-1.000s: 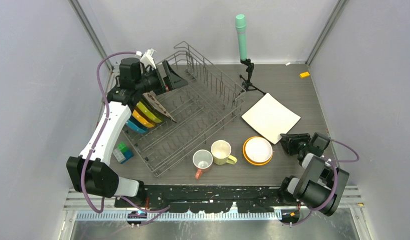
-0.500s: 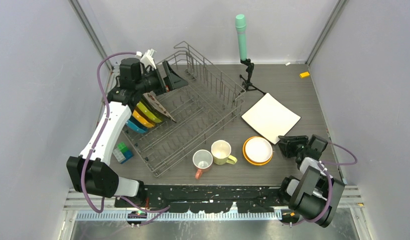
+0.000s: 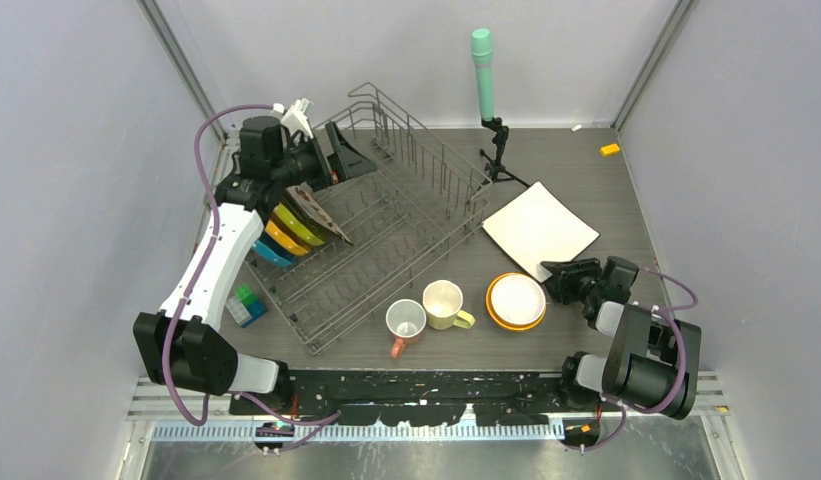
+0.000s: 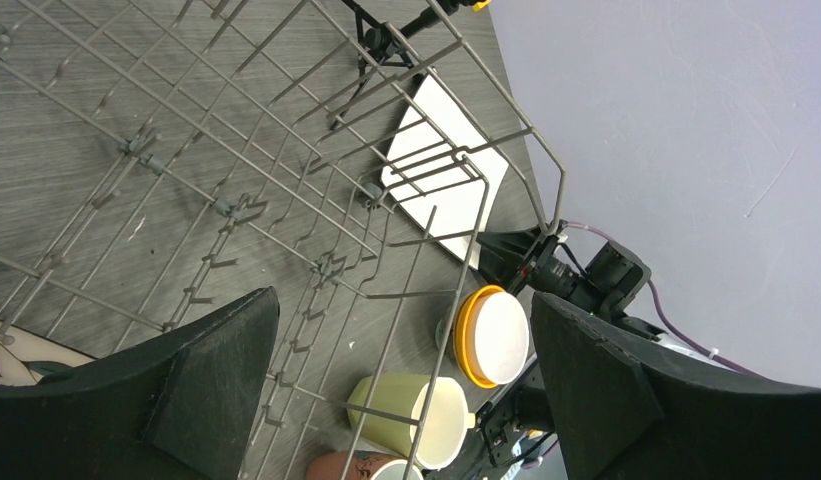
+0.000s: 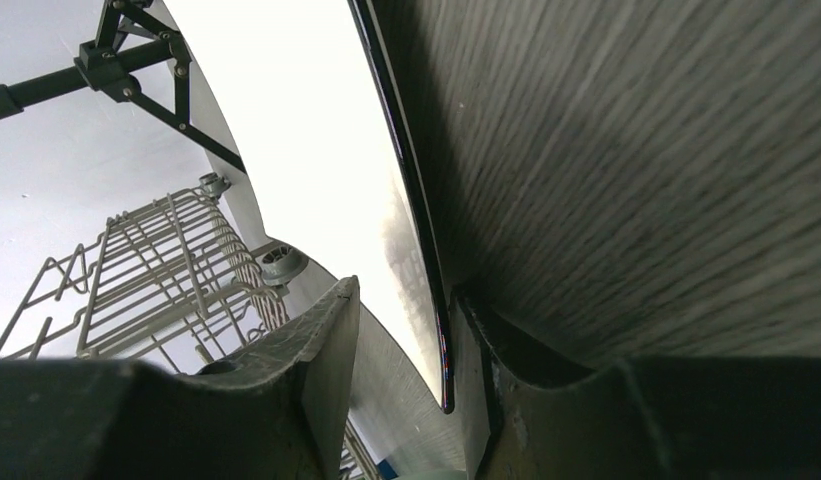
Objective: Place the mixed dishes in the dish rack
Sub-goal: Pick up the plate at the center of the board.
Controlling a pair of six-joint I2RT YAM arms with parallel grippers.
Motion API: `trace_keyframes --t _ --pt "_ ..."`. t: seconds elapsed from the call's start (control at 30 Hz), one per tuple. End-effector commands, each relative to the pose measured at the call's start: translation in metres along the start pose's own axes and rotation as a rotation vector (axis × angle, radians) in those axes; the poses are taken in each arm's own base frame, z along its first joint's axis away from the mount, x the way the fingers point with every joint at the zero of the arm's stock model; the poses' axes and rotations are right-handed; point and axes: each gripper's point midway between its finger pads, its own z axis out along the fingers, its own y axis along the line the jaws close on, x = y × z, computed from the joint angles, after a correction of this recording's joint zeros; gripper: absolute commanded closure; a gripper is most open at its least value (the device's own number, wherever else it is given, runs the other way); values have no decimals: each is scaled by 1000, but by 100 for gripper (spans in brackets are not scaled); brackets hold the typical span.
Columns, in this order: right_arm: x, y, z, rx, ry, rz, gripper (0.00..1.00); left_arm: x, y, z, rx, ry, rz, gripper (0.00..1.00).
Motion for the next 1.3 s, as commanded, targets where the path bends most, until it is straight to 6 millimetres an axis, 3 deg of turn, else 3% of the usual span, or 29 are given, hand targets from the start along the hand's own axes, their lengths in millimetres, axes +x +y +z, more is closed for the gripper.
trace_keyframes --t 0.0,0.23,0.33,0.53,0.63,0.83,1.1,1.27 --pt "-6 -41 0 142 -99 40 58 -4 -12 -3 46 -17 22 0" --pt "-13 -34 -1 100 -139 1 89 -4 -12 -3 48 -14 21 0" --pt "-15 -14 -4 -3 -158 -31 99 -5 -13 -3 50 -16 26 0" --pt "-25 36 -27 -180 -240 -98 100 -5 -14 -3 51 -14 27 0" --pt "-35 53 -41 -197 -302 -147 100 -5 -14 -3 55 -11 28 0" --pt "-33 75 -56 -249 -301 -194 100 -5 -16 -4 62 -9 32 0" --pt "-35 131 -80 -412 -314 -304 100 -4 -16 -5 61 -6 40 0" --pt "-34 151 -90 -473 -318 -320 100 -3 -16 -5 66 -3 43 0"
